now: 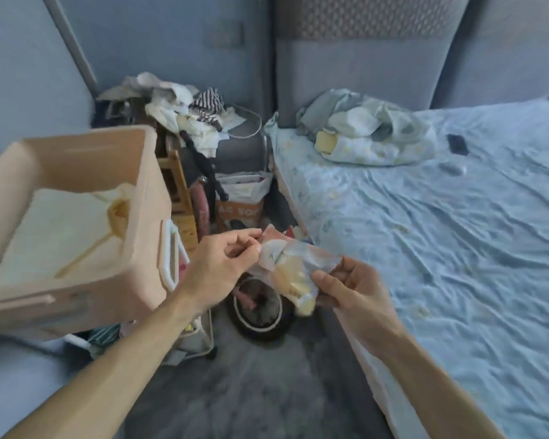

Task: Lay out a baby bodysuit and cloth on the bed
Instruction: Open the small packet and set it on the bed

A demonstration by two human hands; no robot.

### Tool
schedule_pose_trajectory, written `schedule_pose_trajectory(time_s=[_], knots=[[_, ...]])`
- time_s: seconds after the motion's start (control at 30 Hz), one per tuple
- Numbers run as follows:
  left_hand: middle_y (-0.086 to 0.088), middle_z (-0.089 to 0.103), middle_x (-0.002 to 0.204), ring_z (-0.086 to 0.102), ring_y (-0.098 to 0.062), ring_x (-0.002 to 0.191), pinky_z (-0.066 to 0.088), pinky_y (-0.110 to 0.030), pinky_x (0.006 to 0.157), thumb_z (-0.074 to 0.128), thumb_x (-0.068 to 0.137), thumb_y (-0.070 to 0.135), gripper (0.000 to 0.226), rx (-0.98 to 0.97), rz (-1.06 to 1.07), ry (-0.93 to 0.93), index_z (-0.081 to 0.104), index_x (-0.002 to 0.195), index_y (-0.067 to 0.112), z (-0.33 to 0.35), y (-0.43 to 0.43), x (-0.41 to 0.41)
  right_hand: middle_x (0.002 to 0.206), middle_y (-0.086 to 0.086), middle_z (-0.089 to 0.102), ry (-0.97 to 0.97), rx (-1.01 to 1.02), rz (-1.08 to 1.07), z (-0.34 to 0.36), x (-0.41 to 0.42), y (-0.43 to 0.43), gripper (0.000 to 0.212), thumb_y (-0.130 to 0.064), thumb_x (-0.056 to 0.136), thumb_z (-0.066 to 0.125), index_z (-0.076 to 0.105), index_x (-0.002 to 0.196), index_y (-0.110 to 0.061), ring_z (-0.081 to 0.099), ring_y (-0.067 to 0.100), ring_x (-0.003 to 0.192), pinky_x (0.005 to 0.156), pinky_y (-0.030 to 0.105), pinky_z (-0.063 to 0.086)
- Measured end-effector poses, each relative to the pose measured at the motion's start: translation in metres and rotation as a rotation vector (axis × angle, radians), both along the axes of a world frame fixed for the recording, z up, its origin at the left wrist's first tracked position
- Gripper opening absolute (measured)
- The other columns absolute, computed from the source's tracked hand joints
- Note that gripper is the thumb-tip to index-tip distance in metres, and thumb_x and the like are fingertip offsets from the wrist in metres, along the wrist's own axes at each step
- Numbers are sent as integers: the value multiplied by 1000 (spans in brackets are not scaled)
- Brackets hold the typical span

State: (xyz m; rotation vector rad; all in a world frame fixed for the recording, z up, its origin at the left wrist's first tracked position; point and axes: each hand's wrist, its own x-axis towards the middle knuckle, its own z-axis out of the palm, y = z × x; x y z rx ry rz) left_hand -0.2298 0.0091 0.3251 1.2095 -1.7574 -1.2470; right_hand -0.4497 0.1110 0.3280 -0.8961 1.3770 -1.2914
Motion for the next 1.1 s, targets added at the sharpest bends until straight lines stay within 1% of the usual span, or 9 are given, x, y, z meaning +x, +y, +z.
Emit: schedule_pose_trajectory(time_s=[0.1, 0.17, 0.23, 0.3, 0.43, 0.53, 0.83, 0.97, 1.1], knots=[[17, 81, 101, 76, -2, 94, 61, -20, 78, 73, 96, 21, 17, -14, -28, 47, 82, 111, 21, 92, 3, -42, 97, 33, 76, 48, -20, -81, 92, -46, 16, 19, -1, 98, 65, 65, 111, 13, 77, 39, 85, 72, 42, 66], [15, 81, 102, 76, -3, 92, 61, -20, 76, 74, 95, 20, 15, -10, -74, 83, 83, 108, 18, 153, 9, -71, 90, 25, 79, 105, -31, -140, 156, -72, 35, 15, -4, 99, 66, 67, 108, 9, 78, 34, 82, 70, 38, 65], [14, 80, 111, 78, -8, 96, 64, -31, 84, 77, 93, 21, 16, 15, -118, 120, 83, 107, 16, 209, 18, -98, 87, 18, 80, 154, -43, -235, 212, -93, 57, 13, -6, 98, 69, 69, 108, 1, 78, 36, 79, 73, 47, 66], [10, 81, 110, 79, -15, 96, 64, -40, 87, 80, 90, 23, 12, 26, -167, 139, 84, 99, 16, 261, 34, -126, 89, 13, 81, 177, -80, -353, 262, -107, 86, 21, -9, 95, 74, 67, 115, -10, 78, 38, 76, 72, 55, 65], [-6, 81, 81, 77, -36, 82, 65, -49, 81, 80, 91, 17, 9, -27, -304, 145, 83, 83, 14, 348, 82, -181, 104, 8, 81, 249, -160, -489, 343, -130, 156, 67, -8, 87, 82, 53, 139, -39, 80, 30, 81, 64, 51, 66], [-12, 80, 78, 75, -43, 80, 64, -54, 81, 78, 91, 12, 14, -37, -456, 161, 83, 78, 13, 391, 123, -225, 114, 16, 76, 323, -149, -583, 376, -148, 215, 47, -12, 86, 85, 70, 126, -29, 80, 28, 84, 66, 48, 66], [-18, 79, 88, 75, -35, 83, 65, -44, 76, 71, 94, 2, 11, 236, -779, 317, 78, 90, -5, 441, 248, -408, 108, 20, 78, 259, -202, -1024, 423, -248, 390, 39, -2, 84, 84, 74, 121, -9, 79, 37, 89, 72, 51, 66], [-23, 75, 88, 73, -36, 82, 65, -50, 79, 72, 94, 3, 15, 324, -861, 318, 76, 93, -12, 427, 311, -494, 110, 20, 76, 261, -168, -1123, 413, -305, 457, 43, 1, 82, 85, 74, 123, -8, 79, 33, 90, 71, 49, 66], [-22, 77, 93, 77, -28, 85, 65, -40, 69, 73, 93, 5, 11, 410, -928, 279, 78, 93, -4, 388, 369, -576, 113, 20, 75, 241, -117, -1190, 375, -374, 511, 42, -1, 82, 85, 74, 122, -9, 79, 31, 91, 70, 51, 66]])
